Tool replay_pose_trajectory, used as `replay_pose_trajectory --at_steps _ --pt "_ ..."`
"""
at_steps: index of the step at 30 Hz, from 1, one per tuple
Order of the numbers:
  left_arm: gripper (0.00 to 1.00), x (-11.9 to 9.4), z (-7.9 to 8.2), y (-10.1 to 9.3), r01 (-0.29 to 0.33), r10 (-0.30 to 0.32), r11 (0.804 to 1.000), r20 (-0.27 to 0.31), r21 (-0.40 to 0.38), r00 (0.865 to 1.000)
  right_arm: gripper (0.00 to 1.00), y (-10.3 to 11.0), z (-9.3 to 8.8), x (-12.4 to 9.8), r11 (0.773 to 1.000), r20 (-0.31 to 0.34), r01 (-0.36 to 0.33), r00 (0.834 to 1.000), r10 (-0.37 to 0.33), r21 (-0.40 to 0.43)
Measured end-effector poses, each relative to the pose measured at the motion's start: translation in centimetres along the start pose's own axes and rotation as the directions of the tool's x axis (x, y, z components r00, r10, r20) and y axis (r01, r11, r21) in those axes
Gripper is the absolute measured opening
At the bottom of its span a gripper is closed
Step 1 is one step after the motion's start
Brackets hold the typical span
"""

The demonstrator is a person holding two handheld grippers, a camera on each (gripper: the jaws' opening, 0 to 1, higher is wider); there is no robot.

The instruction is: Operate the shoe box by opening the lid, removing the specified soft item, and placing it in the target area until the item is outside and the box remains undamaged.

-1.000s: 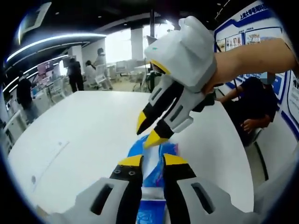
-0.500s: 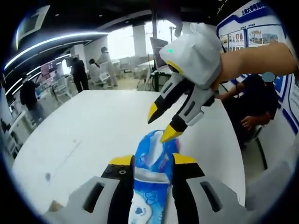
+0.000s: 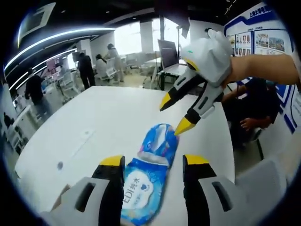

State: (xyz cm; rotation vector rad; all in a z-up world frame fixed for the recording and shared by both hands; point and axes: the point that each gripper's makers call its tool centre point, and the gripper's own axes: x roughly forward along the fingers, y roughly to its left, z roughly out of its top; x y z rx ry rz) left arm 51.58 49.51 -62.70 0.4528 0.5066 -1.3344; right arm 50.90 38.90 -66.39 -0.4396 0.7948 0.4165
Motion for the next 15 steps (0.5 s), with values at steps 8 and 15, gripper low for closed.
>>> replay_pose_trajectory --at_steps 8,15 --pt "0.62 -3.3 -0.8 0.1 -0.030 0.031 0.999 0.015 -0.022 0.999 0.52 2.0 1.4 -1.7 1.000 0.022 0.017 1.000 -0.017 0.007" --pt "0.67 -6.1 -1.7 0.5 -0.054 0.056 0.997 0.034 -0.047 0.998 0.56 3.7 2.3 -3.1 1.000 0.023 0.024 0.999 -0.024 0.009"
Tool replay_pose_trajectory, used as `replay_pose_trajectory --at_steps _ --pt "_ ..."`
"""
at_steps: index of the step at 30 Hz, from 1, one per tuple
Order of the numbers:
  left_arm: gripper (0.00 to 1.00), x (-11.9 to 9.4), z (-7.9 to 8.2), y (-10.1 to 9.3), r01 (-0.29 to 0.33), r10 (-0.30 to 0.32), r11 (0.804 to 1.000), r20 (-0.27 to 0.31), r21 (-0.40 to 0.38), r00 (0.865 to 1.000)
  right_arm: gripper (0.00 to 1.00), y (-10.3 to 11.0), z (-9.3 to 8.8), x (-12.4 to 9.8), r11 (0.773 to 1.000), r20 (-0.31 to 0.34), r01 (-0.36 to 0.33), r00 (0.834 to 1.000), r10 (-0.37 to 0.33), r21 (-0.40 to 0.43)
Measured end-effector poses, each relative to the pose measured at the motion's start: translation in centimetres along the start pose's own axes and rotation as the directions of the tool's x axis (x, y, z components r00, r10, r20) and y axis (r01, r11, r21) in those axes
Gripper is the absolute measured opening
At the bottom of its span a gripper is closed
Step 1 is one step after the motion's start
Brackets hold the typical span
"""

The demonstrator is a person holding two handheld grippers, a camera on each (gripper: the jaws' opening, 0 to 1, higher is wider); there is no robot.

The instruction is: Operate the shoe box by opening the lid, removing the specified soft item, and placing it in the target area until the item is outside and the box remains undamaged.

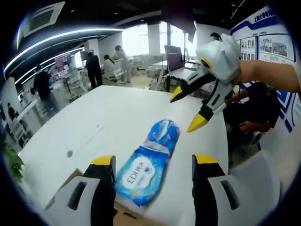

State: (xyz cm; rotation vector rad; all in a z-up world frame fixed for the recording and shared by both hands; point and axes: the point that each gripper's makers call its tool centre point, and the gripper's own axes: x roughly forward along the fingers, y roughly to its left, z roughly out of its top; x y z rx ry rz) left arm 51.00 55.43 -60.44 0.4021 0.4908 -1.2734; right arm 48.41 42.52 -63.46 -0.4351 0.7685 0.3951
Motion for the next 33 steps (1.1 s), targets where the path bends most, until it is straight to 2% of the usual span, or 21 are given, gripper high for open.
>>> replay_pose_trajectory --at_steps 8,18,27,33 --pt "0.75 -3.6 -1.1 1.2 -0.036 0.036 0.999 0.021 -0.030 0.999 0.60 2.2 1.4 -0.7 1.000 0.020 -0.012 1.000 0.011 0.016" --pt "0.84 -7.8 -3.4 3.3 -0.087 0.090 0.993 0.032 -0.083 0.995 0.64 4.5 3.6 -0.8 0.999 0.051 -0.034 0.998 0.033 0.021" --pt "0.95 -10.8 -5.3 4.4 -0.110 0.119 0.984 0.060 -0.139 0.991 0.65 6.9 5.8 -0.2 0.997 0.079 -0.072 0.994 0.071 0.013" --pt "0.99 -12.3 -6.8 4.9 -0.132 0.143 0.979 0.064 -0.154 0.988 0.66 8.3 6.5 0.5 0.995 0.074 -0.096 0.993 0.096 -0.003"
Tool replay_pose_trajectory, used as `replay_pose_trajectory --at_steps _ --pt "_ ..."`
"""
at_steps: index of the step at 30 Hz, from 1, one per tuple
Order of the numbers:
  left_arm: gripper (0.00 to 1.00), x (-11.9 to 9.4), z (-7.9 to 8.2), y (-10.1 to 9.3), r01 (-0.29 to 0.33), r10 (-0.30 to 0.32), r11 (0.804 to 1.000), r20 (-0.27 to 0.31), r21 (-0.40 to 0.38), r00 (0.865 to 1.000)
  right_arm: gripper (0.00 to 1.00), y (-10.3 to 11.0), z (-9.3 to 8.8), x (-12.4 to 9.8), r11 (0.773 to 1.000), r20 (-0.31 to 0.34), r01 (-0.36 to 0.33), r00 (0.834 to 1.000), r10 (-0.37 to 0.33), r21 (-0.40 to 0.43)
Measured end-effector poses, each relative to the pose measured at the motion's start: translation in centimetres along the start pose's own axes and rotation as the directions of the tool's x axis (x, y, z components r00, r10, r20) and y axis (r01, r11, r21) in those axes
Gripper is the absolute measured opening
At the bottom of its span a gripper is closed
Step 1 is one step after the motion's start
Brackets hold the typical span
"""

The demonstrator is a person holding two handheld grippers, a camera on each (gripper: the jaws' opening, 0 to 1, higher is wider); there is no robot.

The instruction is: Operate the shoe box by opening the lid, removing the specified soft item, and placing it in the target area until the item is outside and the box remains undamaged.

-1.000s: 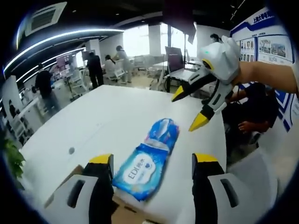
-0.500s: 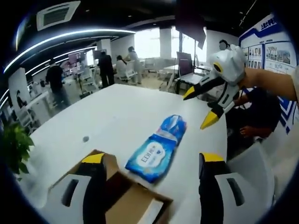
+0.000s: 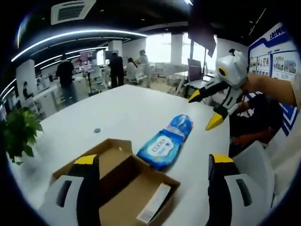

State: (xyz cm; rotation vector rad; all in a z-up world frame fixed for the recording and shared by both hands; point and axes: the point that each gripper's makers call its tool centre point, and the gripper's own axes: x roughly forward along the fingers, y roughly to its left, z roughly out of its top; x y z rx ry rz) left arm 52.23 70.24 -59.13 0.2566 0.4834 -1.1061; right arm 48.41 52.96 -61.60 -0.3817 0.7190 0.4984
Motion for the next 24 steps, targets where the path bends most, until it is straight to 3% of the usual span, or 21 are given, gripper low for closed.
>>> replay_pose_trajectory --at_steps 12,24 --pt "1.00 -3.9 -3.0 2.8 -0.073 0.074 0.996 0.021 -0.049 0.997 0.66 2.6 1.6 2.1 0.998 0.006 -0.057 0.998 0.057 -0.025" --pt "1.00 -7.6 -6.4 5.1 -0.159 0.160 0.984 -0.002 -0.081 0.987 0.62 5.8 3.4 4.0 0.986 0.023 -0.142 0.989 0.145 -0.089"
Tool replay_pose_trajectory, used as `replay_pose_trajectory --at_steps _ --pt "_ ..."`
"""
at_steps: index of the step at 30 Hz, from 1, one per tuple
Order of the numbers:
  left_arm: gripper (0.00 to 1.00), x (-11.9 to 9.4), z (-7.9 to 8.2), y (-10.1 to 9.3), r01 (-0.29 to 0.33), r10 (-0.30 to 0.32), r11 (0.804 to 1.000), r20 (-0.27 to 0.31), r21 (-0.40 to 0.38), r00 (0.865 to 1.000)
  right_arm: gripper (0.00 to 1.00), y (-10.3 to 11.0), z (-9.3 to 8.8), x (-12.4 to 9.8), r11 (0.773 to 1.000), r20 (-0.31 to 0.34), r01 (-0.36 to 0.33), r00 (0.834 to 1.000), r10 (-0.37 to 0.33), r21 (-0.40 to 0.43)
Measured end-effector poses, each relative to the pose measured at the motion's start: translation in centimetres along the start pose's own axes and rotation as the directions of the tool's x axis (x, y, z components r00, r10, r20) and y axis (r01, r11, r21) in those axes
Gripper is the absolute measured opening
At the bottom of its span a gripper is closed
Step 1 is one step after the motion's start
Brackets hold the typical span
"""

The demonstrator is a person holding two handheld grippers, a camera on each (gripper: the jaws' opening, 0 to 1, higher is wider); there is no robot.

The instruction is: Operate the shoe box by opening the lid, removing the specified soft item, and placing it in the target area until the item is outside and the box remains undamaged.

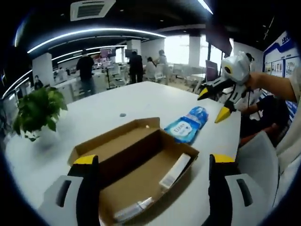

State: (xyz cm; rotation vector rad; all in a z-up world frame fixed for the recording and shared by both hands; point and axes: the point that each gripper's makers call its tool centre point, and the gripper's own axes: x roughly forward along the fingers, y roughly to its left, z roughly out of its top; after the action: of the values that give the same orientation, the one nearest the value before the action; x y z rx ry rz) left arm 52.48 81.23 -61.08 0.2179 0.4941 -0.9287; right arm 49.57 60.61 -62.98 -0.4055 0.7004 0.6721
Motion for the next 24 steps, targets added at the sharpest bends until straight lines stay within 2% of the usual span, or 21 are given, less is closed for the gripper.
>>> replay_pose_trajectory --at_steps 9,14,24 --pt "0.99 -1.4 -2.5 2.1 -0.057 0.057 0.998 -0.028 -0.029 0.998 0.58 2.0 0.6 2.1 0.993 -0.021 -0.085 0.996 0.084 -0.082" --pt "0.98 -2.3 -4.1 3.1 -0.099 0.096 0.994 -0.056 -0.045 0.994 0.55 2.7 1.0 3.4 0.981 -0.035 -0.141 0.990 0.137 -0.134" --pt "0.82 -3.2 -7.7 6.0 -0.186 0.172 0.976 -0.123 -0.115 0.977 0.48 4.3 1.1 5.9 0.938 -0.082 -0.257 0.966 0.245 -0.231"
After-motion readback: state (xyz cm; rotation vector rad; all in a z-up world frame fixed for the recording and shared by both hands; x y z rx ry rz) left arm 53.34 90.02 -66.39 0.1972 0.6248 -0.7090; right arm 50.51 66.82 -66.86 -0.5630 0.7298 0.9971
